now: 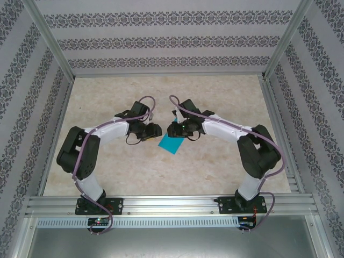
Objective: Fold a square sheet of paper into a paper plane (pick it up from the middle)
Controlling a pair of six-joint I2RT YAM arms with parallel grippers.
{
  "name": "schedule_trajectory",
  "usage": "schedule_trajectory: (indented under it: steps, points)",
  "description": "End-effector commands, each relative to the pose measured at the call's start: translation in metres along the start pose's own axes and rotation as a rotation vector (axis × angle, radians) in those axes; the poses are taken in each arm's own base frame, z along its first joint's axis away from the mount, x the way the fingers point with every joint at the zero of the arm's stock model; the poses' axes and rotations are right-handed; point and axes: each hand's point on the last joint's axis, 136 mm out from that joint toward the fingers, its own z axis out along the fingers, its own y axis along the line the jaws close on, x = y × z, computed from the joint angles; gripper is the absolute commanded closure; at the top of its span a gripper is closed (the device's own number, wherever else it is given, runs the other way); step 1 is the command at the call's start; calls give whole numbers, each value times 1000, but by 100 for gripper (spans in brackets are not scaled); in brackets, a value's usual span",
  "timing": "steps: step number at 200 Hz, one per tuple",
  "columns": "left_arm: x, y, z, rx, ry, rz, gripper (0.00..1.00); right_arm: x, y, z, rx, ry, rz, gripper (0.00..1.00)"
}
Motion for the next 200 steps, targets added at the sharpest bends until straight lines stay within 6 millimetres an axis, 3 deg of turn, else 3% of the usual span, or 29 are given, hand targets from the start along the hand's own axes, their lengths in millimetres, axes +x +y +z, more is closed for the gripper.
schedule_trajectory:
  steps: [1, 38, 59, 95, 134, 153, 178, 200]
  points:
    - [-1, -11, 16, 1, 23, 62, 51, -16, -16, -13, 48, -119, 89, 69]
    - [6, -9, 35, -54, 65, 82, 51, -12, -30, -22, 72, -139, 127, 69]
    - [14, -11, 39, -55, 91, 86, 56, -8, -37, -22, 89, -133, 147, 70]
    - [36, -21, 47, -44, 150, 97, 64, -4, -49, -23, 109, -135, 184, 72]
    - [54, -43, 49, 18, 186, 113, 65, -2, -60, -34, 120, -176, 236, 72]
    - [48, -52, 39, 24, 147, 124, 65, 3, -71, -42, 129, -210, 288, 70]
    - [23, -41, 18, -94, -18, 141, 68, 12, -79, -50, 105, -256, 366, 56]
    - [16, -61, 19, 2, -40, 181, 74, 18, -77, -51, 46, -283, 414, 50]
